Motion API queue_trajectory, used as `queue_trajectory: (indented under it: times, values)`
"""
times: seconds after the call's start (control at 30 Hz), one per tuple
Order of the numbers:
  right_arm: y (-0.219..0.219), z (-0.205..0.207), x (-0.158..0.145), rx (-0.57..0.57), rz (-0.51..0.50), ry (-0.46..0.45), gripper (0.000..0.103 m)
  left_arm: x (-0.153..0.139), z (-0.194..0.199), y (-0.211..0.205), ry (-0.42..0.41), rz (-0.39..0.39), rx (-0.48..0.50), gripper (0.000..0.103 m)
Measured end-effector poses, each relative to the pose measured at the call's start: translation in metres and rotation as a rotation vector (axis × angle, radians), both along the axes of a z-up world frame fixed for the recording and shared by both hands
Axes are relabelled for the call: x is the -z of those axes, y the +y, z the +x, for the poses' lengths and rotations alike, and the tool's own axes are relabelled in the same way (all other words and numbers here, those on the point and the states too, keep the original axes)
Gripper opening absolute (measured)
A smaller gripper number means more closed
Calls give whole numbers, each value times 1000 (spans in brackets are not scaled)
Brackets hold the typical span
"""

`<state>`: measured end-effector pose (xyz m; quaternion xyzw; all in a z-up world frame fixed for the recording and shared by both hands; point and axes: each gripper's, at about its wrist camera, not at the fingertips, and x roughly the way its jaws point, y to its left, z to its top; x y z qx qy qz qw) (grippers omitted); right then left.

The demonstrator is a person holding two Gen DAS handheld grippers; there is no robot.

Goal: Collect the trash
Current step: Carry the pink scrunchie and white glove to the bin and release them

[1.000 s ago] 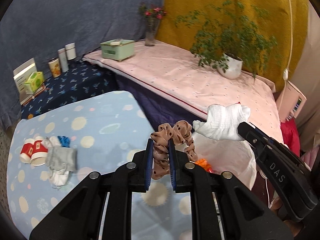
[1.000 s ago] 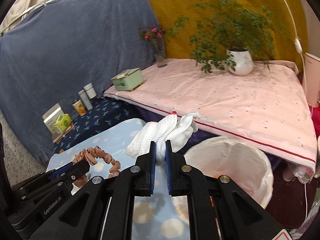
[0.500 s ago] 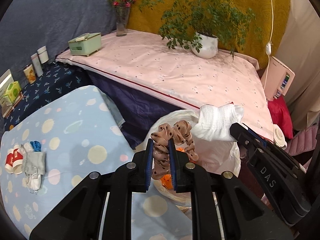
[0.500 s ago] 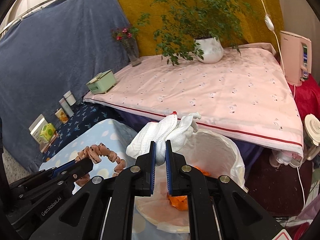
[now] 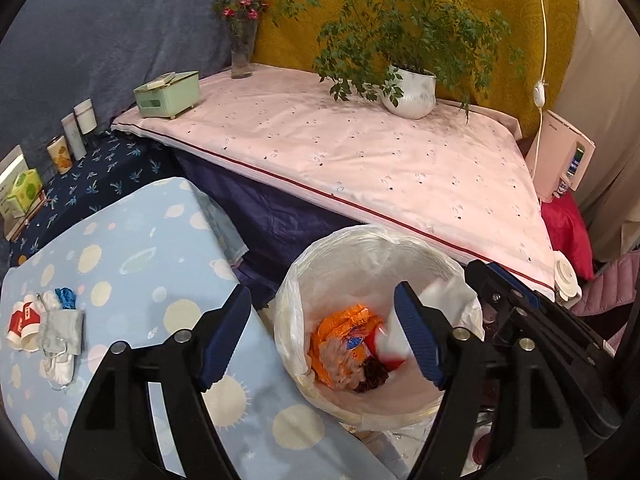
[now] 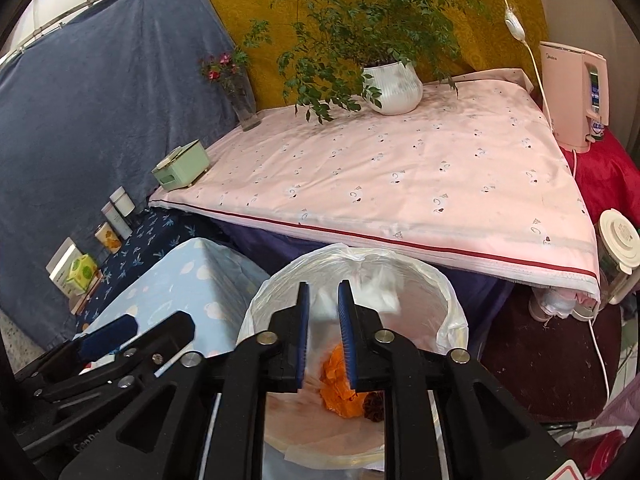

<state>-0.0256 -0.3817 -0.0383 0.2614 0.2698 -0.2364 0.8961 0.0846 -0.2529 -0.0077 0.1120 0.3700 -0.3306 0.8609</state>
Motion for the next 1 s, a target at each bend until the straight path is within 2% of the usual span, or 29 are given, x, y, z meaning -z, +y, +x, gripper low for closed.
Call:
queue_trajectory:
  times: [0.03,0.27,0.53,1.0]
  values:
    - [0,0,0,2,-1,-1,24,1,2,0,4,4,-2,70]
    - [10,9,-3,-22,-21,8,26,4,11,14,14,6,-36,70]
    - [30,22,-8,-58,-47,18,34,3,23,39,20,-8,-86,70]
    - [83,53,-15,-169,-86,36,35,7,46,101,47,-32,-208,70]
